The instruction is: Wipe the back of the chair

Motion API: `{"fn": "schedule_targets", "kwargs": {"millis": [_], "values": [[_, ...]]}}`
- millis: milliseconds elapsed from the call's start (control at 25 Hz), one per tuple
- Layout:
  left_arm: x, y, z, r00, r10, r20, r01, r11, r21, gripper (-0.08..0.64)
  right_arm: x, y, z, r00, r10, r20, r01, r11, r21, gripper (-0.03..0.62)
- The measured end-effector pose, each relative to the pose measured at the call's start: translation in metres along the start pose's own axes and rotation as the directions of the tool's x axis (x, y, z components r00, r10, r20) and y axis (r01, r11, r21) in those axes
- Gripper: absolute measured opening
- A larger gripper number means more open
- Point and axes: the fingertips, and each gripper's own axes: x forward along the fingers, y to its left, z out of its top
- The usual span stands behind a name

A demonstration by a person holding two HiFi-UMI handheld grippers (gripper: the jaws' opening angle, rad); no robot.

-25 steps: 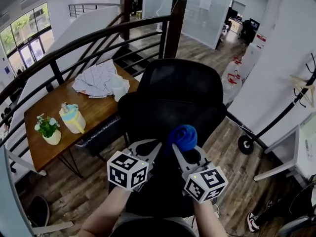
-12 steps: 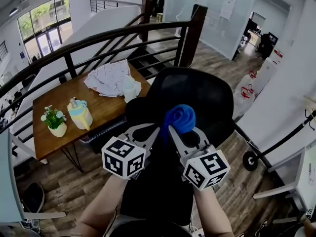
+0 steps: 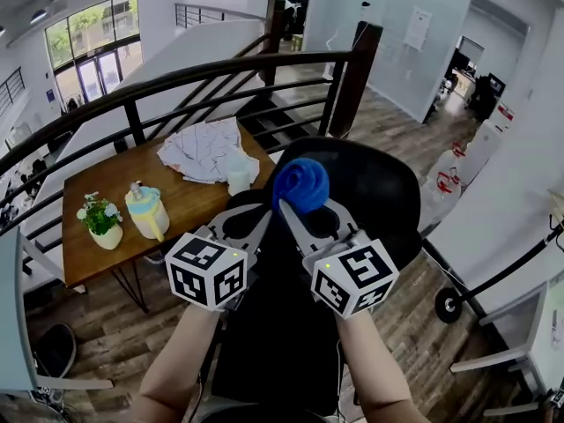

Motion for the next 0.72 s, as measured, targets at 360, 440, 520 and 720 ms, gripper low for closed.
{"fn": "schedule_targets", "kwargs": {"millis": [360, 440, 520, 720], "values": [[0.006, 0.022, 0.003, 0.999, 0.044, 0.006, -0.044, 0.999, 0.009, 0.035, 0.028, -0.026, -0.010, 0.997, 0.048, -0.067, -0.044, 0.997, 0.058, 0.089], [0.010, 0.021, 0.001, 0.999, 0.043, -0.005, -0.043, 0.999, 0.005, 0.035, 0.029, -0.040, -0.021, 0.994, 0.008, -0.113, 0.002, 0.996, 0.092, 0.089], [0.015, 0.019, -0.002, 0.999, 0.037, -0.020, -0.037, 0.999, 0.005, 0.035, 0.029, -0.051, -0.028, 0.990, -0.019, -0.139, 0.034, 0.994, 0.108, 0.089], [0.027, 0.013, -0.008, 0.999, 0.011, -0.044, -0.011, 1.000, 0.004, 0.035, 0.027, -0.066, -0.041, 0.983, -0.050, -0.178, 0.070, 0.991, 0.110, 0.089]]}}
